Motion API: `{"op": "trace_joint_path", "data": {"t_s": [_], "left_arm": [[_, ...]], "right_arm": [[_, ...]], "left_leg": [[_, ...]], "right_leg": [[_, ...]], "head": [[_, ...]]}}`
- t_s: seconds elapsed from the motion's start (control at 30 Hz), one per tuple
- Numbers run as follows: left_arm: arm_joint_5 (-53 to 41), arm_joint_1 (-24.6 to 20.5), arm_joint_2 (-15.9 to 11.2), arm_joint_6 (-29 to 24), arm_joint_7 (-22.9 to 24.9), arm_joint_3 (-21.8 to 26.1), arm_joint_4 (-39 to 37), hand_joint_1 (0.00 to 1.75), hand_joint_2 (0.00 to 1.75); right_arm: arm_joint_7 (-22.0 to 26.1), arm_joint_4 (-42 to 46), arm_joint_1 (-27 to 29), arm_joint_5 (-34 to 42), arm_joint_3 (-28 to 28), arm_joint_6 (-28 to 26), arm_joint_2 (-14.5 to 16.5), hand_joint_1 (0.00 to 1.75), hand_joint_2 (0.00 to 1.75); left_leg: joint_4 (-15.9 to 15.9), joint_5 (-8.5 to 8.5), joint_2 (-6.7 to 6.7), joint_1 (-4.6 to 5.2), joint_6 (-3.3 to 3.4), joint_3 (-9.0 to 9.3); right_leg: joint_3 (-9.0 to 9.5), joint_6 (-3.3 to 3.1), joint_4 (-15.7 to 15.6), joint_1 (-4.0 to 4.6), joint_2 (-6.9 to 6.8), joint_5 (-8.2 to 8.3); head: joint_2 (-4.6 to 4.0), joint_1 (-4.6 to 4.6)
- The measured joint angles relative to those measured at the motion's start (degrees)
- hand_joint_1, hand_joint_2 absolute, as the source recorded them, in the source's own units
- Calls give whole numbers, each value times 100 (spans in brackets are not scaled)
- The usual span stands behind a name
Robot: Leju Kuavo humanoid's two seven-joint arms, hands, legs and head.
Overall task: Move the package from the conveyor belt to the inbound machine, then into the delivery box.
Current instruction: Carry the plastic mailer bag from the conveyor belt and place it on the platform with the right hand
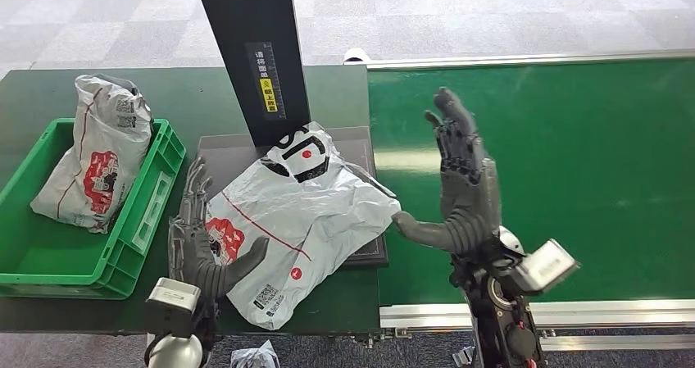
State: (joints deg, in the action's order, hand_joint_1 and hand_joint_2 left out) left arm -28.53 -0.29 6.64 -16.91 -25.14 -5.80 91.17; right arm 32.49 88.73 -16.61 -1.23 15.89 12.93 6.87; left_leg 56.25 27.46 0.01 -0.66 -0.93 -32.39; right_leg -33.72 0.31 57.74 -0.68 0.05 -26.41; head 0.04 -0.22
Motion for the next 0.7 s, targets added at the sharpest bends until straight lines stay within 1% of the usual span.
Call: {"op": "trace_joint_path", "data": {"t_s": [0.1,0.17,0.27,0.4,0.5,0.6,0.7], "left_arm": [[-525,-168,-10,-56,185,-164,-423,0,175],[-745,-340,-4,-205,193,-270,-782,0,175],[-812,-551,13,-335,163,-380,-1209,0,175],[-867,-676,22,-416,154,-475,-1491,0,175],[-1199,-862,38,-742,269,-535,-1745,0,175],[-1702,-1276,84,-1227,509,-559,-2277,0,175],[-1940,-1708,115,-1513,632,-549,-2856,0,175]], "right_arm": [[46,1000,302,32,-371,-265,-7,0,175],[36,1570,498,43,-578,-295,14,0,175],[32,2114,710,9,-748,-285,50,0,175],[69,2458,850,-59,-857,-281,83,0,175],[131,2614,935,-177,-893,-270,116,0,175],[150,2720,970,-241,-894,-244,180,0,175],[150,2746,966,-233,-894,-237,233,0,175]], "left_leg": [[0,0,-2,0,0,0],[0,0,2,1,0,0],[0,1,3,2,0,1],[0,0,3,2,0,3],[0,-1,0,2,0,4],[-1,-2,0,2,1,5],[0,-3,1,2,2,12]], "right_leg": [[3,0,0,0,-2,0],[4,0,0,-1,0,0],[5,0,0,-2,1,0],[5,0,0,-2,1,0],[7,0,0,-1,0,0],[12,0,0,-1,0,1],[19,0,0,-2,0,2]], "head": [[1,2],[0,2],[-1,0],[-1,0],[-1,0],[-1,1],[-1,1]]}}
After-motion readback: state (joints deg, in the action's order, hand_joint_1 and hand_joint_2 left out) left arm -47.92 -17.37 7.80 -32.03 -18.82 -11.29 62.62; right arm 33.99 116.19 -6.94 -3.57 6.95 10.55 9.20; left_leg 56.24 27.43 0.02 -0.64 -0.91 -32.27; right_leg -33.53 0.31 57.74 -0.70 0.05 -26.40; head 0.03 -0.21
